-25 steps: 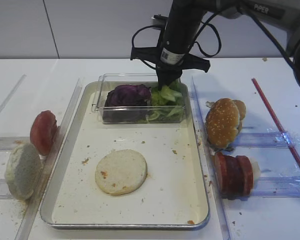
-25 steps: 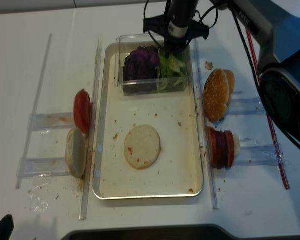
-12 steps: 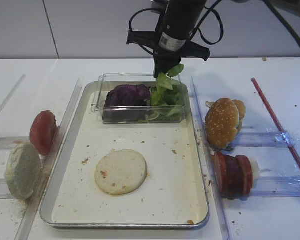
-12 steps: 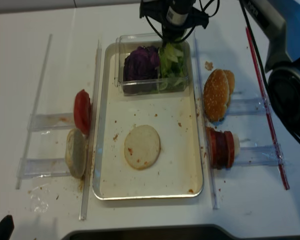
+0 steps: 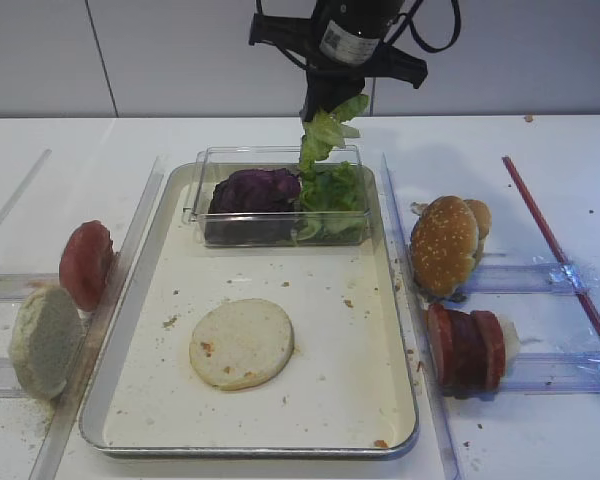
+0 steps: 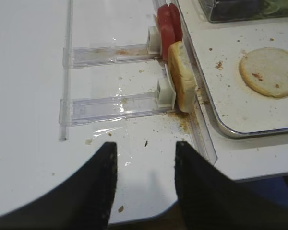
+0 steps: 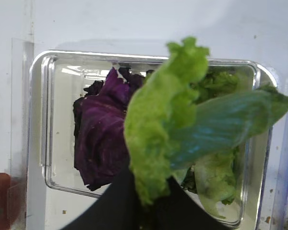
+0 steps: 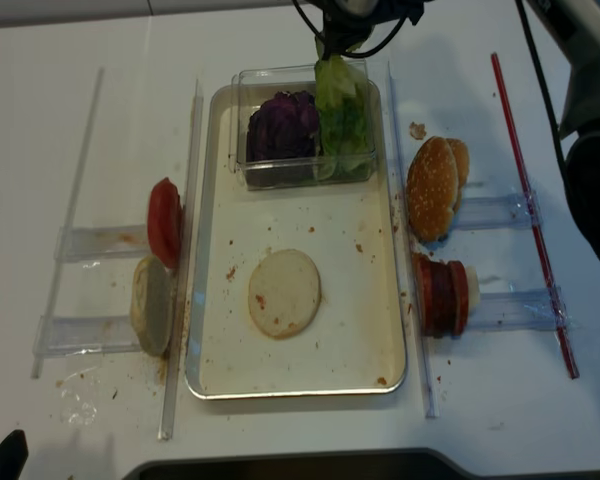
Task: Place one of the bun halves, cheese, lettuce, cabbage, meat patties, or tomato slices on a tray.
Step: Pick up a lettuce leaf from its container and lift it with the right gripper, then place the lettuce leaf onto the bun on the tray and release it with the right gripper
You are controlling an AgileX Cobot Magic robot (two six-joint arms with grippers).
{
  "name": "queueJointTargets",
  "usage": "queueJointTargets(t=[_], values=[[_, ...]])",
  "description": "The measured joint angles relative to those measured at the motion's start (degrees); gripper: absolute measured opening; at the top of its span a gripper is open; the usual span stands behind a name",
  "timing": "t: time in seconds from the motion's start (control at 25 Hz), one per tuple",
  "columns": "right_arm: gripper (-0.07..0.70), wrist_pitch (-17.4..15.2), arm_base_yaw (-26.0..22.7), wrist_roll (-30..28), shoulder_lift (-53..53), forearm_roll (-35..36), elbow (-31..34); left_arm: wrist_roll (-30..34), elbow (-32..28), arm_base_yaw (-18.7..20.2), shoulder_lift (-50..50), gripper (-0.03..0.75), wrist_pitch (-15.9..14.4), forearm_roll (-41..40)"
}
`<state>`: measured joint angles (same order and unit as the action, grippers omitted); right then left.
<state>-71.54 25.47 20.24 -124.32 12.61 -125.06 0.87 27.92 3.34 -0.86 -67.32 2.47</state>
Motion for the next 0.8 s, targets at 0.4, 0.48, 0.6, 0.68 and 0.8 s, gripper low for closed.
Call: queueJointTargets(t=[0.4,0.48,0.6,0.68,0.8], values=[[0.072,-0.04,0.5,-0.4,4.53,0.09,2.67,0.0,0.0,0.0,0.0,0.286,0.0,0.0],[0.072,-0.13,0.5,-0.65,5.79,0.09,4.42,0.0,0.0,0.0,0.0,0.286,0.0,0.0],[0.072,-0.13,0.5,-0.77,8.24,0.45,6.99,0.0,0.0,0.0,0.0,0.286,0.0,0.0],[0.072,-0.24,0.61,-0.87,10.18,0.54,8.07,0.0,0.0,0.0,0.0,0.286,0.0,0.0],[0.072,-0.35,1.47,-0.87,12.75,0.54,8.57,0.0,0.0,0.0,0.0,0.286,0.0,0.0]])
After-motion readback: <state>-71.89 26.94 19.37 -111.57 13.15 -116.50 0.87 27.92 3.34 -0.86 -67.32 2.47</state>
